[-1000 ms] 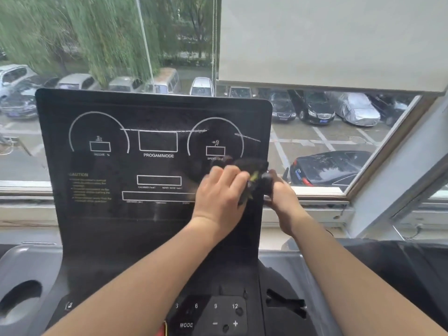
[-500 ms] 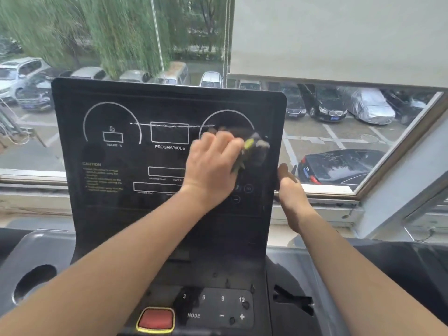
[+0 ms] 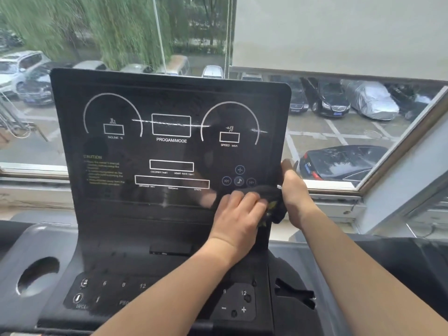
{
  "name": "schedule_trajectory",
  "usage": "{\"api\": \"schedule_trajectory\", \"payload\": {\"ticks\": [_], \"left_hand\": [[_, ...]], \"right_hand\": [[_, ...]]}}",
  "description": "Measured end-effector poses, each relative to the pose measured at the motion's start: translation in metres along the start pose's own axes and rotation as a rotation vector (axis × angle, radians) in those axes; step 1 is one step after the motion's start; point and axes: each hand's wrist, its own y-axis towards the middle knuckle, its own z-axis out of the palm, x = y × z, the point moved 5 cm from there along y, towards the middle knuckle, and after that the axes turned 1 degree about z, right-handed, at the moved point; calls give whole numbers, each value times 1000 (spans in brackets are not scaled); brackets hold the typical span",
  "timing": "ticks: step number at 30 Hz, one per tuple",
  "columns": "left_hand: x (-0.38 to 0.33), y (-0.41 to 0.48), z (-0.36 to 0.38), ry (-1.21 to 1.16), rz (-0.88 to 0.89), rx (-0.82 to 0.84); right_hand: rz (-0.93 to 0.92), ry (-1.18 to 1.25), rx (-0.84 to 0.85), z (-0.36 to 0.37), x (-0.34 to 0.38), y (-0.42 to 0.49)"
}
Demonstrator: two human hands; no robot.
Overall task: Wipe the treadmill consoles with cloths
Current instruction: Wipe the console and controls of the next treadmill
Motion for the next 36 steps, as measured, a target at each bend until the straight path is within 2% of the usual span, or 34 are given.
{"api": "schedule_trajectory", "payload": {"ticks": [3,6,8,13,16,21,26,29,31,32,36], "left_hand": [[-1,-9,5,-20,63,91],[4,-9,-3,7,260,243],[15,4,-19,76,330,239],[70,69,-82,130,58,-67],[86,78,-90,115,-27,-105],[69,40,-57,34,-119,-120],[41,-14,-25,-7,132,55],[45,-16,-26,62,300,190],[54,-3,-39,137,336,163],[62,7,-49,156,292,104],[106,43,-91,121,-100,-173]], "right_hand": [[2,-5,13,0,-9,-4],[-2,-21,23,-3,-19,-12],[16,-27,33,-3,-24,-17],[1,-148,49,-1,-25,-23],[-34,-204,42,-3,-31,-19],[-42,-173,24,-2,-36,-17],[-59,-123,16,-3,-35,-14],[-58,-122,24,-4,-35,-15],[-59,-125,31,-4,-37,-14],[-58,-129,30,-5,-37,-14],[-57,-133,32,-6,-37,-16]]}}
